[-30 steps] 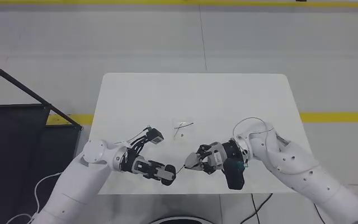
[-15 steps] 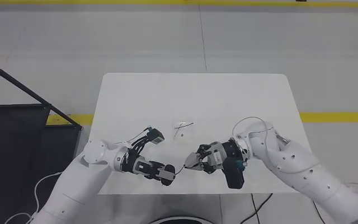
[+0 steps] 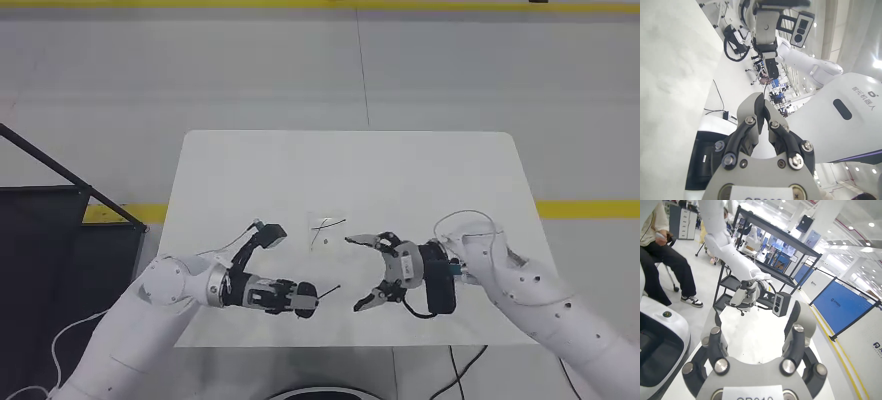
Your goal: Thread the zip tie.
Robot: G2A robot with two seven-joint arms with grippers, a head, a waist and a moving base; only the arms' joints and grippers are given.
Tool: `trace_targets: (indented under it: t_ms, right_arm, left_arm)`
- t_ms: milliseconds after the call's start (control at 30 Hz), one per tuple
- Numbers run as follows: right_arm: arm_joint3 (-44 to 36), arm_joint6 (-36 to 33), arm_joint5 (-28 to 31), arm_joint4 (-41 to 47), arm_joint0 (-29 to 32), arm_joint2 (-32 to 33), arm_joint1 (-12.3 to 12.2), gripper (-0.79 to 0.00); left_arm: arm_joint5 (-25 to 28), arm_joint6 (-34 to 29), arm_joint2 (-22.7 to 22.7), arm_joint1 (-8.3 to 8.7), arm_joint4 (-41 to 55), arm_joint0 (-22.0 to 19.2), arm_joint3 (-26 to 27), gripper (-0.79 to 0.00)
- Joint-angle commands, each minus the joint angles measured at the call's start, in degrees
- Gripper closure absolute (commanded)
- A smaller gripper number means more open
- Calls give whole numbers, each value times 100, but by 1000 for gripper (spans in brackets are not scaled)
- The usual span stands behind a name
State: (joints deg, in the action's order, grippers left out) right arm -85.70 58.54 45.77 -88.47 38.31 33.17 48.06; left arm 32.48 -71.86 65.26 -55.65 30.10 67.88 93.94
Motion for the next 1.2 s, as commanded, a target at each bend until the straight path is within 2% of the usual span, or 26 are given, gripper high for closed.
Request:
trace_targets:
  t_ms: [0, 67, 200, 500, 600, 667, 800, 900, 933, 967, 1167]
  right_arm:
    - [139, -203, 201, 1003, 123, 37, 2, -785]
    - [194, -538, 536, 1668, 153, 45, 4, -785]
    - [217, -594, 592, 1753, 154, 51, 4, -785]
    - [217, -594, 592, 1753, 154, 51, 4, -785]
    - [104, -1128, 520, 2012, 276, 94, 22, -785]
    - [107, -1664, 486, 2448, 336, 101, 55, -696]
    - [142, -2902, 559, 3653, 343, 19, 160, -720]
    - [199, -3553, 788, 4534, 286, -39, 234, -650]
    - [231, -3769, 902, 4783, 249, -63, 256, -677]
    - [296, -4009, 953, 5011, 207, -79, 273, -785]
    - [346, -4147, 903, 5197, 188, -75, 283, -785]
  left_arm:
    - [268, 274, 67, 31, -226, 93, 100, 0]
    - [520, 527, 135, 55, -469, 184, 178, 0]
    - [1083, 1122, 339, 78, -823, 413, 192, 0]
    - [1083, 1122, 339, 78, -823, 413, 192, 0]
    - [1010, 1308, 390, 78, -1034, 425, 262, 0]
    - [1008, 1643, 486, 75, -1413, 475, 353, 0]
    - [1290, 2021, 503, 57, -1601, 607, 452, 0]
    - [1414, 2160, 528, 53, -1757, 633, 425, 0]
    - [1450, 2216, 530, 50, -1827, 644, 416, 0]
    - [1481, 2259, 518, 47, -1874, 654, 414, 0]
    - [1481, 2403, 536, 42, -2092, 671, 358, 0]
